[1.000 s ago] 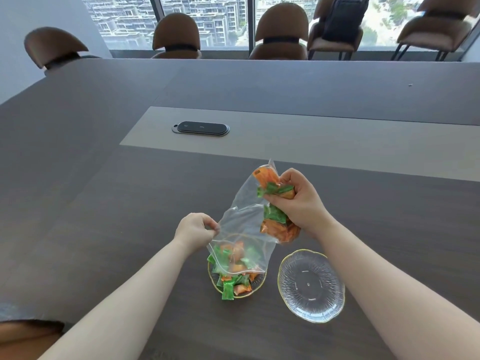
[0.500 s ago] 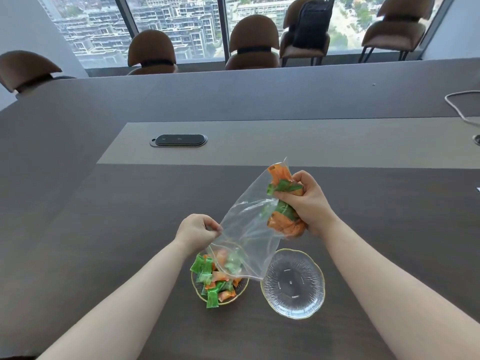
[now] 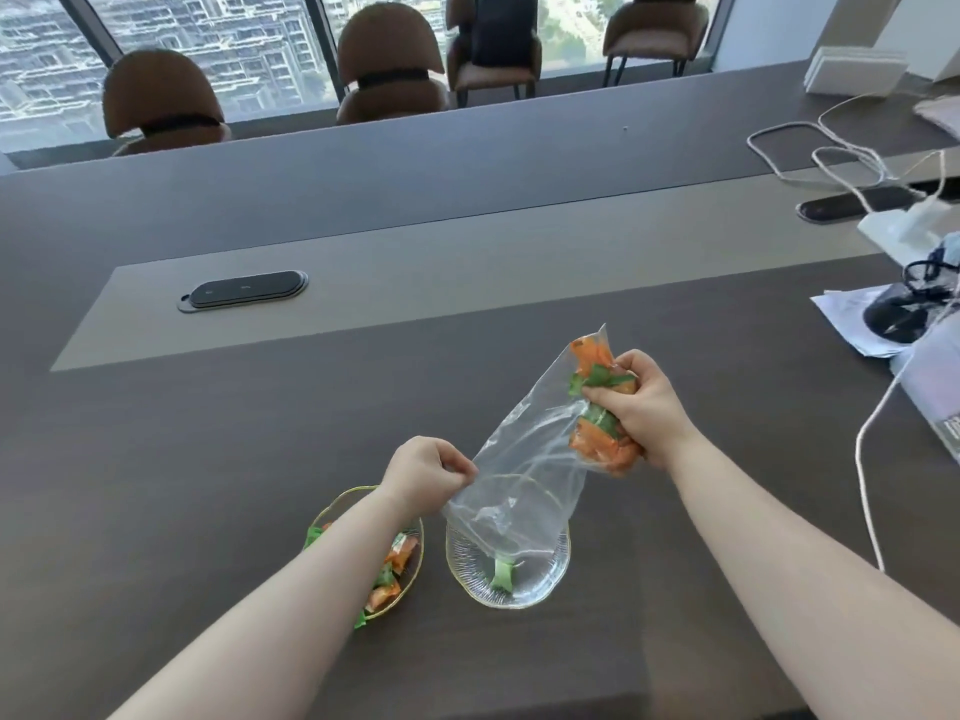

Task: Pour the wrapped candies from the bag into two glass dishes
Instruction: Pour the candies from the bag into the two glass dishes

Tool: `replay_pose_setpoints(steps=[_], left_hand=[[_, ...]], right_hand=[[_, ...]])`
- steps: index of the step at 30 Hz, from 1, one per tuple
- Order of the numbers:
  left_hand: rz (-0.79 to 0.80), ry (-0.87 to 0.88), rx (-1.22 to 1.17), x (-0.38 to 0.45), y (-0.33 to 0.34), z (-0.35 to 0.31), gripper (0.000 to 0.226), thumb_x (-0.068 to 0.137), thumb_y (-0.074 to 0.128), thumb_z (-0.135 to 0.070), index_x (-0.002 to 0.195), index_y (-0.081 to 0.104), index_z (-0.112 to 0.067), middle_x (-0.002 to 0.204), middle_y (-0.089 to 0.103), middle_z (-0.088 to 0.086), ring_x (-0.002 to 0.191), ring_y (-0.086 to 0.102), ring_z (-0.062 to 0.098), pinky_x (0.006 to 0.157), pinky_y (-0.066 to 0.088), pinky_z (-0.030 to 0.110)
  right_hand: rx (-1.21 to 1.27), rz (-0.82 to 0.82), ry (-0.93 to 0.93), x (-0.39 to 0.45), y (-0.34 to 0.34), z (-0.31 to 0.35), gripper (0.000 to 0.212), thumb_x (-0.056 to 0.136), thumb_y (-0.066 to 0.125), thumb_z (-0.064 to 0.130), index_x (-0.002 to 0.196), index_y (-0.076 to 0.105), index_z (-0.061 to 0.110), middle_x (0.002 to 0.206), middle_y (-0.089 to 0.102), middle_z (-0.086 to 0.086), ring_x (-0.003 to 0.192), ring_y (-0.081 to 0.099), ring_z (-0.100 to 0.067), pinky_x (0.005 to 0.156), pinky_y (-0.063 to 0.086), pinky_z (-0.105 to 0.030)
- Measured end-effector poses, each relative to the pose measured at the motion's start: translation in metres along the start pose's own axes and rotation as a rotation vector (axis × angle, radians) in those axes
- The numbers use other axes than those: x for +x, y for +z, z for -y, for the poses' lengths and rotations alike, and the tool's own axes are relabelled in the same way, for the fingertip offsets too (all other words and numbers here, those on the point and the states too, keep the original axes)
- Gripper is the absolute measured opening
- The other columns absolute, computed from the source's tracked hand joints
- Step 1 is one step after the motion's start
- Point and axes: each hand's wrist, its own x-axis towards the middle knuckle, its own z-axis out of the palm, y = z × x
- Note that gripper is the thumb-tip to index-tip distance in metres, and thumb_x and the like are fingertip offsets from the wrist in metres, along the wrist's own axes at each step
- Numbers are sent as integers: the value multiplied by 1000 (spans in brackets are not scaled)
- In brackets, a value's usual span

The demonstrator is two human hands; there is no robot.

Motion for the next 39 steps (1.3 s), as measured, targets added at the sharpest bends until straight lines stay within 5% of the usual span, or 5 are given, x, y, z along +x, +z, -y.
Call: replay_pose_setpoints(steps=[10, 19, 31, 34, 39], left_hand=[[64, -29, 218, 6, 10, 4, 22, 75, 67, -20, 59, 64, -35, 64, 60, -20, 73, 58, 10, 74, 48, 23], [115, -45, 314, 0, 9, 18, 12, 75, 65, -20, 79, 76, -23, 80, 68, -9, 92, 65, 14, 81, 50, 25], [167, -8, 321, -4, 12, 17, 23, 74, 68, -22, 57, 60, -35, 67, 60, -19, 85, 63, 11, 78, 51, 24], [210, 0, 317, -7, 10, 17, 17, 70, 73, -33, 84, 65, -31, 82, 60, -17, 94, 60, 12, 84, 48, 24], [120, 56, -36, -9, -14, -6, 85, 66, 76, -47, 139, 39, -24, 135, 49, -5, 129, 43, 9, 110, 36, 33]], right_hand=[[-177, 109, -94, 0, 2, -5, 33, 72, 79, 16, 80, 47, 13, 70, 56, 2, 63, 53, -10, 65, 50, -29], [-438, 290, -305, -3, 25, 10, 38, 73, 78, 19, 73, 40, 24, 88, 66, -6, 64, 48, -7, 69, 49, -27], [-569, 408, -371, -5, 28, 21, 42, 74, 76, 21, 76, 35, 30, 74, 46, 2, 54, 33, -8, 59, 39, -23], [-631, 434, -398, -7, 27, 24, 45, 75, 75, 20, 75, 32, 33, 71, 45, 5, 55, 32, -10, 57, 37, -24], [-687, 492, -393, -10, 28, 31, 41, 75, 75, 22, 79, 35, 31, 81, 57, 3, 57, 38, -9, 59, 43, -26]])
